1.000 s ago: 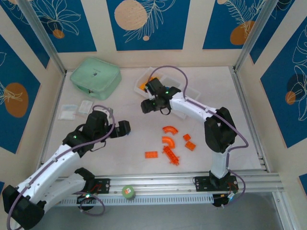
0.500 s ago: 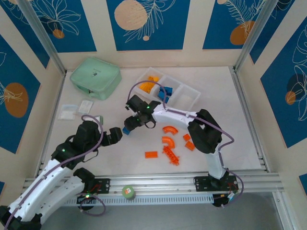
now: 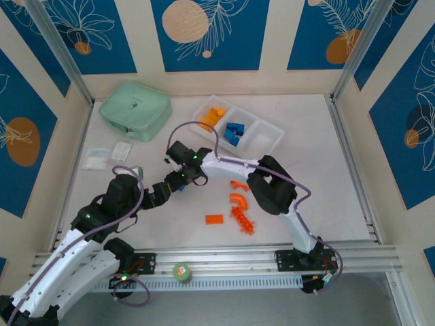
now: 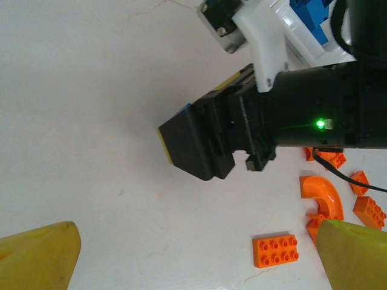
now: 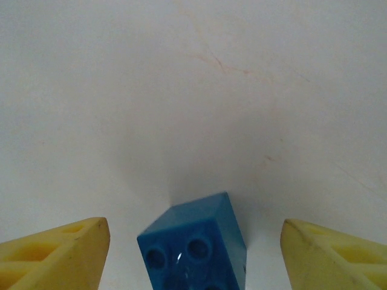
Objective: Sort the legos into containers by color
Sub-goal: Pick up the lego from the center of the table.
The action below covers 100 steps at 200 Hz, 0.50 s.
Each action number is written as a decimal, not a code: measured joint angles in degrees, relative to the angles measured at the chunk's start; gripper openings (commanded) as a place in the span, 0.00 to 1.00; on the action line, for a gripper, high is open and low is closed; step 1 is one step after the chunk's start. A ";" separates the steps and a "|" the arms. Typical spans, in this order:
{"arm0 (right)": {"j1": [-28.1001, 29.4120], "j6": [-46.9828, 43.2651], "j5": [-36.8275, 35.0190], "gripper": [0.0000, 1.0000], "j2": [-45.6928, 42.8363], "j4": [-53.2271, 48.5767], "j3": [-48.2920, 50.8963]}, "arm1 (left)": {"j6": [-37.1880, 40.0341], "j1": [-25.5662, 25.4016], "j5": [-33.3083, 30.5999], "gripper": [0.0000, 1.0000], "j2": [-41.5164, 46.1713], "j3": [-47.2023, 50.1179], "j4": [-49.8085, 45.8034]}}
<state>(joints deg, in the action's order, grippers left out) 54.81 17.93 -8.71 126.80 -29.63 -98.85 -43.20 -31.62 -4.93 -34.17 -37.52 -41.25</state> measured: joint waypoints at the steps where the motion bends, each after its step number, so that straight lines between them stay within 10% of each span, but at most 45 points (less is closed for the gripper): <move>1: 0.00 0.11 0.00 0.69 0.17 -0.02 -0.15 | 0.00 0.00 -0.02 0.99 0.00 -0.02 0.00; 100: 0.11 -1.64 -1.09 0.32 2.75 -2.91 -3.39 | 0.02 0.00 -0.31 0.99 0.00 0.74 0.02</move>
<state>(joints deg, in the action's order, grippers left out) 54.92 16.29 -9.80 129.56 -32.53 -102.24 -43.18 -31.62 -5.23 -34.17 -36.77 -41.23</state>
